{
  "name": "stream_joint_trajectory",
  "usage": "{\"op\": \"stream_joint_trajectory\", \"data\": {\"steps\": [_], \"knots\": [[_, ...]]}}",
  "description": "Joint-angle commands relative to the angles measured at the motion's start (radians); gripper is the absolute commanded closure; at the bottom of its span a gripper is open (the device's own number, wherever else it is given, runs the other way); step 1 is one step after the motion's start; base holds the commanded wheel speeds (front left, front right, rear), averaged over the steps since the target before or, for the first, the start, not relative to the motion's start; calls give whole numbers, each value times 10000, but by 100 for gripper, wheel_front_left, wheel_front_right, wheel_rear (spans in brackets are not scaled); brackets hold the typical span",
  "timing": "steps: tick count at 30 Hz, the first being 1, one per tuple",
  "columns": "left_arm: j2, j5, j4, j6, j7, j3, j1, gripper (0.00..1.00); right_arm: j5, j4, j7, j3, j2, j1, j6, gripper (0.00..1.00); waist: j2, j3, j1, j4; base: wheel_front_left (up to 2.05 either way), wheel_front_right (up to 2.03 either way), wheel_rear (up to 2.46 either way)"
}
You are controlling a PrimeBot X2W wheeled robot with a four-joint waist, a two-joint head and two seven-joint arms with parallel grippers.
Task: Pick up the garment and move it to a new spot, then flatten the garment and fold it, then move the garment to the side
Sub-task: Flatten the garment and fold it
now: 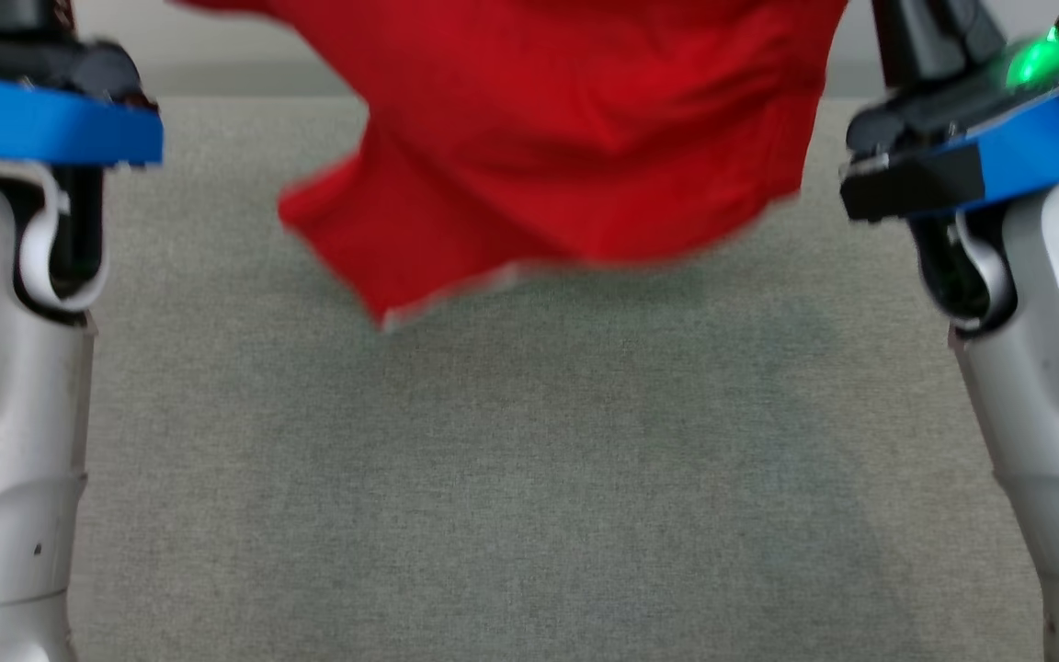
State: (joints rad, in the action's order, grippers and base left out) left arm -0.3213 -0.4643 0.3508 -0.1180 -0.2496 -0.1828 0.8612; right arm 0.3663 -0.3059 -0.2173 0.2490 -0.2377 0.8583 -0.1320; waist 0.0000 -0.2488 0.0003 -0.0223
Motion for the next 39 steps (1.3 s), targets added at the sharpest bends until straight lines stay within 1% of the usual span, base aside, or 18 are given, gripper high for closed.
{"op": "stream_joint_trajectory", "data": {"steps": [1, 3, 5, 9, 12, 17, 20, 22, 23, 24, 26, 28, 32, 33, 36, 39], "knots": [[13, -35, 100, 169, -114, 355, 218, 100, -223, -296, -198, -131, -46, 305, 26, 100, 0, -263, -3, 129, 0, 0, 0], [132, -52, 208, 196, -162, 651, 105, 100, -343, -622, -359, -293, 46, 453, 29, 100, 0, -314, -3, 91, 0, 0, 0], [277, 41, 169, 179, -173, 987, -549, 100, -267, -859, -440, -370, 150, 95, 36, 100, 0, -302, -3, 7, 0, 0, 0], [705, 211, 322, 95, -180, 1704, -2840, 100, 14, -1395, -489, 81, 241, -1454, 70, 100, 0, -76, -3, -139, 0, 0, 0], [1294, 377, 563, 42, -182, 2182, -4776, 100, 300, -1592, -498, 360, 221, -3039, 72, 100, 0, 164, -3, -123, 0, 0, 0], [2115, 643, 774, -17, -185, 2941, -7227, 100, 601, -1311, -504, 544, 149, -5684, 75, 100, 0, 599, -3, 164, 0, 0, 0], [2319, 882, 762, -23, -187, 2970, -8307, 100, 772, -965, -507, 502, 192, -7158, 84, 100, 0, 861, -3, 325, 0, 0, 0], [2415, 976, 695, -24, -186, 2859, -8922, 100, 881, -742, -506, 615, 251, -8039, 84, 100, 0, 1060, -3, 403, 0, 0, 0], [2487, 943, 621, -29, -186, 2881, -9427, 100, 968, -524, -506, 737, 281, -8745, 84, 100, 0, 1250, -3, 434, 0, 0, 0], [2504, 960, 550, -31, -185, 2897, -9653, 100, 1024, -420, -506, 787, 289, -9041, 84, 100, 0, 1339, -3, 442, 0, 0, 0], [2529, 977, 441, -33, -185, 2860, -9941, 100, 1100, -217, -506, 837, 283, -9403, 84, 100, 0, 1473, -3, 421, 0, 0, 0], [2546, 1101, 291, -44, -185, 2596, -10011, 100, 1199, -12, -505, 827, 326, -9467, 69, 100, 0, 1536, -3, 387, 0, 0, 0], [2560, 1208, -88, -99, -181, 2137, -9154, 100, 1516, 279, -502, 698, 651, -8833, 32, 100, 0, 1384, -3, 290, 0, 0, 0], [2560, 1208, -88, -99, -181, 2137, -9154, 100, 1516, 279, -502, 698, 651, -8833, 32, 100, 0, 1384, -3, 290, 0, 0, 0], [2425, 1208, -102, -103, -172, 1679, -8038, 100, 1931, 188, -493, 678, 983, -8042, 22, 100, 0, 998, -3, 152, 0, 0, 0], [2212, 1211, 362, -105, -169, 1205, -6617, 100, 2267, -226, -463, 761, 1212, -6949, 17, 100, 0, 516, -3, -70, 0, 0, 0]]}}
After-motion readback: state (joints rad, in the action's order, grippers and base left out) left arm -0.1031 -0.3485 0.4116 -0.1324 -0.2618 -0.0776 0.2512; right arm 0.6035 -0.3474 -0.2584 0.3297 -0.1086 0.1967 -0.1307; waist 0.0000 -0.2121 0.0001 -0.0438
